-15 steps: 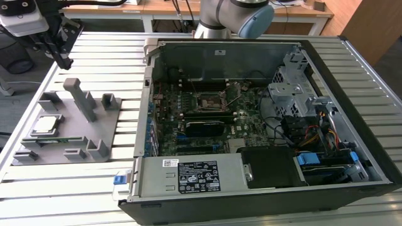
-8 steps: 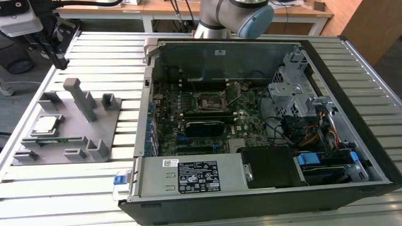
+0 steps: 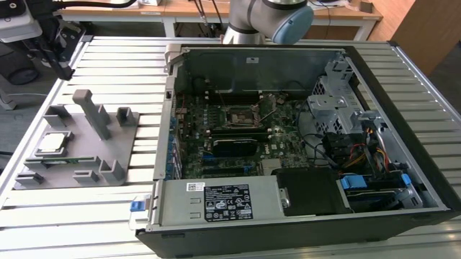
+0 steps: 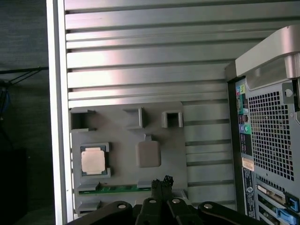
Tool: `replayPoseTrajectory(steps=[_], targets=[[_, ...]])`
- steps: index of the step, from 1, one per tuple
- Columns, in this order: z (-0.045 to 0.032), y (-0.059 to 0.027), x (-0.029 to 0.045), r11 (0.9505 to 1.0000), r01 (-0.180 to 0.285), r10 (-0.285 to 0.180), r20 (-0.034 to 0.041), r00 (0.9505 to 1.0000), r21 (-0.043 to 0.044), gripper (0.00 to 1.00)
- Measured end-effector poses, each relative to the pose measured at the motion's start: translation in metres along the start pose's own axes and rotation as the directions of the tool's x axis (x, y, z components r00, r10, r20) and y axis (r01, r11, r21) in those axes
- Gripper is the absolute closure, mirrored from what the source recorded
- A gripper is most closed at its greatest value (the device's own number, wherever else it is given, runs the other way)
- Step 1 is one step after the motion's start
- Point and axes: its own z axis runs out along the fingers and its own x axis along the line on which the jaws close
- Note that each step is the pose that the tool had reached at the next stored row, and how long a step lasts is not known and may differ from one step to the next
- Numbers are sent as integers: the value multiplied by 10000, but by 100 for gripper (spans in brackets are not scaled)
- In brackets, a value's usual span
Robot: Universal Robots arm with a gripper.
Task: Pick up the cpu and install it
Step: 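Reach for the cpu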
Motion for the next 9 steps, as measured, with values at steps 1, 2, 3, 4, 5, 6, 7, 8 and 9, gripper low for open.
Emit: replayPoseTrajectory(steps=[1, 2, 3, 4, 5, 6, 7, 8, 9], targets=[[1, -1, 10, 10000, 0, 0, -1, 10000, 0, 89], [1, -2, 20, 10000, 0, 0, -3, 10000, 0, 89], [1, -2, 29, 10000, 0, 0, -5, 10000, 1, 89], [2, -3, 40, 10000, -1, 1, -6, 10000, 0, 89], [3, -4, 50, 10000, -1, 1, -8, 10000, 0, 89], [4, -5, 59, 10000, 0, 0, -10, 10000, 0, 89], [4, -5, 68, 10000, -1, 1, -12, 10000, 1, 89], [4, -6, 78, 10000, -1, 1, -14, 10000, 1, 89], [5, -7, 88, 10000, -1, 1, -15, 10000, 1, 89]])
